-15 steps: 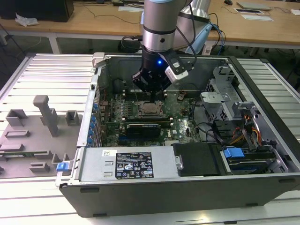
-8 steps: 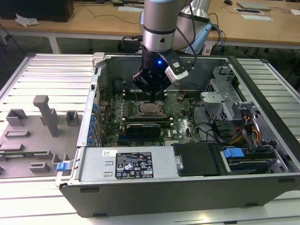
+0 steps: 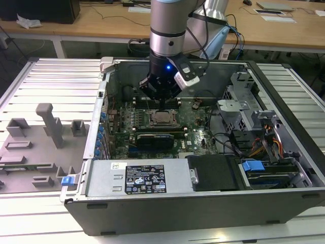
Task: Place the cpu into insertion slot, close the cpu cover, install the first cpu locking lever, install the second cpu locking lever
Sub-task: 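Install the first cpu locking lever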
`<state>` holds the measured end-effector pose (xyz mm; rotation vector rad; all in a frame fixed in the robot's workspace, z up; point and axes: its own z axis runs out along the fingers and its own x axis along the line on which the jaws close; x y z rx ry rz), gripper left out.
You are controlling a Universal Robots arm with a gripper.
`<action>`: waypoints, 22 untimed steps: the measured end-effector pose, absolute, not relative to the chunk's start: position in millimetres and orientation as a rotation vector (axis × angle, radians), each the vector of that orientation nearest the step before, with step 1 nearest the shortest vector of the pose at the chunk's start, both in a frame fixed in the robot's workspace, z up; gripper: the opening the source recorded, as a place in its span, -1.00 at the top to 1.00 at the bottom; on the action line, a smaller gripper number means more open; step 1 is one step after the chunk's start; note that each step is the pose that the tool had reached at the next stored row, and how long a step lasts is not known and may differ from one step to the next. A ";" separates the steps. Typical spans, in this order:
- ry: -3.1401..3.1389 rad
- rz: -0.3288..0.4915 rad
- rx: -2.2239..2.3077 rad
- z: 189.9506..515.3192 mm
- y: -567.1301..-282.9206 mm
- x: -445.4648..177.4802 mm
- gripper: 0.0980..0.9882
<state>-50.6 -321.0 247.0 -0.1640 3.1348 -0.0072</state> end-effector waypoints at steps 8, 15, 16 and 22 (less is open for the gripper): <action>3.127 -0.004 -0.164 247.1 -321.1 -89.4 0.98; 3.091 0.162 -0.161 247.1 -321.1 -101.9 0.98; 3.085 0.188 -0.161 247.0 -321.1 -103.2 0.98; 3.067 0.304 -0.157 247.0 -321.0 -106.7 0.98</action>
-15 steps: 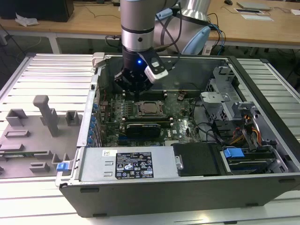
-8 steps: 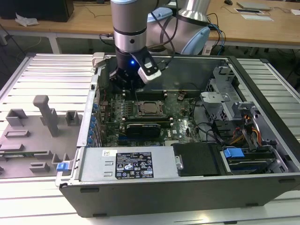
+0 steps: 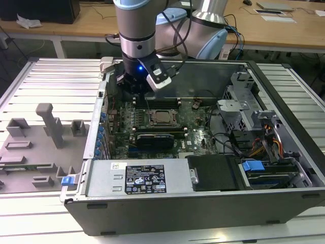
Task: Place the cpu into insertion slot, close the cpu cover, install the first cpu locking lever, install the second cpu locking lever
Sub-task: 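Install the first cpu locking lever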
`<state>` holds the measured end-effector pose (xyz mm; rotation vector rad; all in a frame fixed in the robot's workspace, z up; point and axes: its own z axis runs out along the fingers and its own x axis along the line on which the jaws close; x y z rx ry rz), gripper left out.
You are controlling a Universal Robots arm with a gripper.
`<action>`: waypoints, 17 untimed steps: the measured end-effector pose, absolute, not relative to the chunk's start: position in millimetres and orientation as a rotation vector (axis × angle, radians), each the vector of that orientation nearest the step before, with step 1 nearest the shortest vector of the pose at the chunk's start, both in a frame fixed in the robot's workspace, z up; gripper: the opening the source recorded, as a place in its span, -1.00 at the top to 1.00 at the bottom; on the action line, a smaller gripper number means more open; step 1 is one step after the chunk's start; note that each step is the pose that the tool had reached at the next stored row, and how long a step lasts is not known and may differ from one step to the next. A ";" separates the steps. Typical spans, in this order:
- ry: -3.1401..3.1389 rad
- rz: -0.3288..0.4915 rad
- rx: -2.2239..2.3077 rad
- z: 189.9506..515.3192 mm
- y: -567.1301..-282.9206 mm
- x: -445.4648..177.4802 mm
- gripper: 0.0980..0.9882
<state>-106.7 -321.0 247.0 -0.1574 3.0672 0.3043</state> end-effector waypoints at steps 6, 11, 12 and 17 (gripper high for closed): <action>3.065 0.319 -0.157 247.1 -321.1 -105.8 0.98; 3.065 0.320 -0.157 247.0 -321.1 -94.8 0.98; 3.065 0.320 -0.157 246.9 -321.0 -89.4 0.98; 3.065 0.320 -0.157 246.7 -321.1 -72.9 0.98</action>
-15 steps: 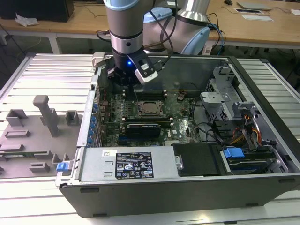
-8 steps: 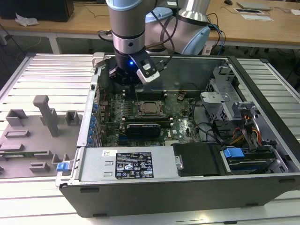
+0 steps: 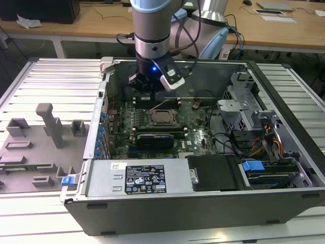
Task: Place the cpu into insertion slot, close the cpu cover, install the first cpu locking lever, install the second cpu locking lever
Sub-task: 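Install the first cpu locking lever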
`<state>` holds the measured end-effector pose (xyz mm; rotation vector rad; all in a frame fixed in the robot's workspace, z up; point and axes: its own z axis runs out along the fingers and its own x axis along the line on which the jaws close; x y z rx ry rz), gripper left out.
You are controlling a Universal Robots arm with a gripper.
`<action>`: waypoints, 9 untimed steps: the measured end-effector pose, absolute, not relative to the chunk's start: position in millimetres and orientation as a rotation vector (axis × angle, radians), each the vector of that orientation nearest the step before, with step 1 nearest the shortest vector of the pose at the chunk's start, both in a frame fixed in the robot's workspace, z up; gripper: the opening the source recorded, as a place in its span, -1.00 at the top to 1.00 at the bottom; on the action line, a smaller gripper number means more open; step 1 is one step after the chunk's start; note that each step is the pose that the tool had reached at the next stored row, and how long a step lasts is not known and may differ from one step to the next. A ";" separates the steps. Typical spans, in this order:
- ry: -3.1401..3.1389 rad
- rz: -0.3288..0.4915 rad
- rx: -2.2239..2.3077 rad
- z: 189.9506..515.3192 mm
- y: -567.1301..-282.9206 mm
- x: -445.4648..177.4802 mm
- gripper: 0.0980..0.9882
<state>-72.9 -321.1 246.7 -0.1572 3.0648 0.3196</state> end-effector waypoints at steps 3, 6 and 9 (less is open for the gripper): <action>3.065 0.319 -0.157 246.7 -321.1 -66.2 0.98; 3.065 0.319 -0.157 246.7 -321.1 -64.3 0.98; 3.048 0.316 -0.159 246.6 -321.0 -66.4 0.98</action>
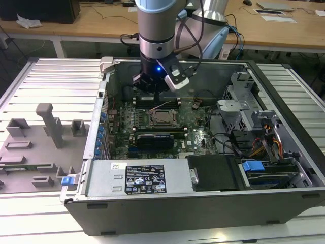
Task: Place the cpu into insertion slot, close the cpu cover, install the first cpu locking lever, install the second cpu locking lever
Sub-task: 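Install the first cpu locking lever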
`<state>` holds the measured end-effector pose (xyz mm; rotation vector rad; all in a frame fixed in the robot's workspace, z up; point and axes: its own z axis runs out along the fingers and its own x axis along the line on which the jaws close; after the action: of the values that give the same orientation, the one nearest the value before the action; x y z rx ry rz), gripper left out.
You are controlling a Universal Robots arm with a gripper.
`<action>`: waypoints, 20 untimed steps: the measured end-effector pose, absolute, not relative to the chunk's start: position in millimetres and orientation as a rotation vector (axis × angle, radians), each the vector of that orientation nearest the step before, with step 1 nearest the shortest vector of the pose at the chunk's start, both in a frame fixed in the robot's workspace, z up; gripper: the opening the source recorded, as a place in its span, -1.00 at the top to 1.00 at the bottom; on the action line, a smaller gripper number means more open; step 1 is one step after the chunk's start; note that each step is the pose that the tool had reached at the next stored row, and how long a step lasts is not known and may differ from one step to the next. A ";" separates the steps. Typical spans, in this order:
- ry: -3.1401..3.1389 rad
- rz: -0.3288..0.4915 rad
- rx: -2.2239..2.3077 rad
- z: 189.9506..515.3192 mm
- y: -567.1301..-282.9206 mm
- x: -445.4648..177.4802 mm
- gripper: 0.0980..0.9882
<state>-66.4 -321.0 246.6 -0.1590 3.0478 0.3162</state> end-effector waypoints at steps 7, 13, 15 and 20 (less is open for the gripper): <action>2.948 0.298 -0.169 243.9 -321.0 -71.6 0.98; 2.944 0.296 -0.158 232.3 -320.9 -71.4 0.98; 2.944 0.296 -0.150 230.4 -319.5 -70.0 0.98; 2.944 0.295 -0.140 227.5 -314.6 -66.0 0.98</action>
<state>-66.0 -314.6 227.5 -0.1398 2.9440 0.2948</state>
